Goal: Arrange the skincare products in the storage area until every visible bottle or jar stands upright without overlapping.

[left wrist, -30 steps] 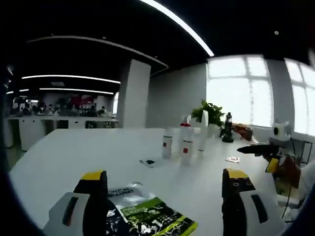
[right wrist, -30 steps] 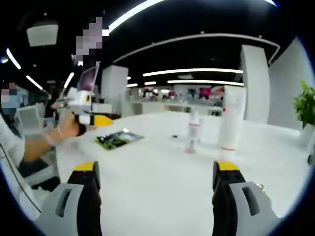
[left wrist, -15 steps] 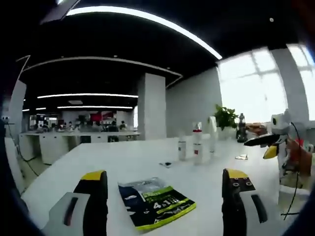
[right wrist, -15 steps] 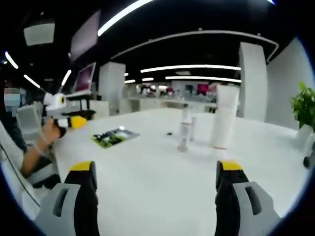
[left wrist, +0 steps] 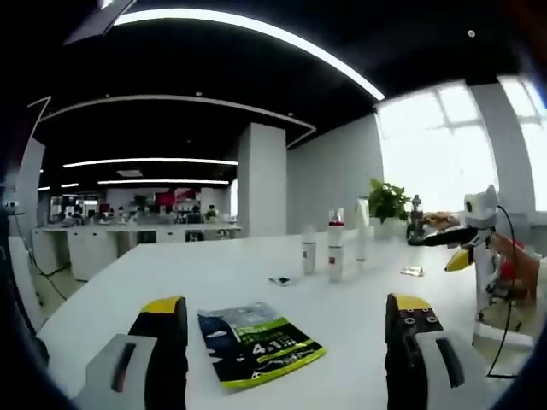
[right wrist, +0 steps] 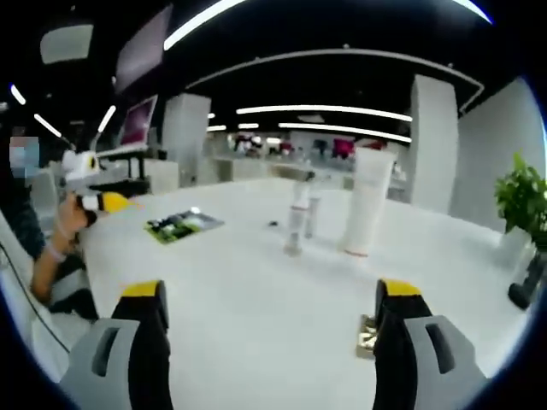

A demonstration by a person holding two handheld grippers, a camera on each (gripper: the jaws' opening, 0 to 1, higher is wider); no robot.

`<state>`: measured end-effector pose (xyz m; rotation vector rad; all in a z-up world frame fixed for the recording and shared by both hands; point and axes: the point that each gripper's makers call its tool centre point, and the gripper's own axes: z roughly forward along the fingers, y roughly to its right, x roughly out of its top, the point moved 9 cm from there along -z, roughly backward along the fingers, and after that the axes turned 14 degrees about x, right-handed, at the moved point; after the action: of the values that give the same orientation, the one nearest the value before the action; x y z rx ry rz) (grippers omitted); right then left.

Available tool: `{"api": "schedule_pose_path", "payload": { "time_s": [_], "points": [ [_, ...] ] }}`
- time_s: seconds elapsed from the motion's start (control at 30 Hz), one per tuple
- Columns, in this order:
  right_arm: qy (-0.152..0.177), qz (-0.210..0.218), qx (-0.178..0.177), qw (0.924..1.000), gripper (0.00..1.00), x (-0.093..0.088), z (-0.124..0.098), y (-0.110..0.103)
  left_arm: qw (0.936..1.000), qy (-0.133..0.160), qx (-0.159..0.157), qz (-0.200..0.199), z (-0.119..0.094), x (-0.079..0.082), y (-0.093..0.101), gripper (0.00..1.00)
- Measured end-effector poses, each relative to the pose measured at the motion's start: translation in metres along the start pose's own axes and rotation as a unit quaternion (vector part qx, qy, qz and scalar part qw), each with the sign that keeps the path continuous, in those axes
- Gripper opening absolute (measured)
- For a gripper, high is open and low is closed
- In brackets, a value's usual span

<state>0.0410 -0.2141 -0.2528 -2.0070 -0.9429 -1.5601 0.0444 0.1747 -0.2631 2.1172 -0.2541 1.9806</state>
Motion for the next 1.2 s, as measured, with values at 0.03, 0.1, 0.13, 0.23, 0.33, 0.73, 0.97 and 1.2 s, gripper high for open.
{"api": "schedule_pose_path", "payload": {
  "time_s": [0.03,0.1,0.13,0.23,0.33,0.73,0.97,1.2],
  "points": [
    [-0.001,0.002,0.002,1.0000,1.00,0.001,0.000,0.003,1.0000,-0.003,0.002,-0.001,-0.002,0.001,0.001,0.97],
    [-0.003,0.006,0.006,1.0000,1.00,0.003,0.002,0.007,0.9997,-0.023,0.004,-0.007,-0.009,0.001,0.003,0.93],
    [-0.012,0.010,0.011,0.9998,0.98,0.004,0.003,0.010,0.9991,-0.038,0.004,-0.019,-0.012,-0.001,0.003,0.94],
    [-0.034,0.018,0.014,0.9992,0.98,0.007,0.003,0.020,0.9986,-0.042,0.006,-0.032,-0.015,-0.005,0.003,0.99],
    [-0.084,0.016,0.000,0.9963,0.94,0.013,0.000,0.040,0.9987,-0.036,0.019,-0.031,-0.019,-0.010,0.001,0.98],
    [-0.324,0.188,0.002,0.9271,0.76,-0.005,-0.003,0.093,0.9979,-0.059,0.021,-0.015,-0.030,-0.017,0.005,0.99],
    [-0.374,0.250,-0.052,0.8915,0.75,-0.011,0.008,0.117,0.9975,-0.069,0.007,-0.014,-0.031,-0.017,0.011,0.96],
    [-0.416,0.295,-0.076,0.8567,0.68,-0.019,0.013,0.115,0.9978,-0.066,0.005,0.000,-0.035,-0.013,0.016,0.97]
  ]
}}
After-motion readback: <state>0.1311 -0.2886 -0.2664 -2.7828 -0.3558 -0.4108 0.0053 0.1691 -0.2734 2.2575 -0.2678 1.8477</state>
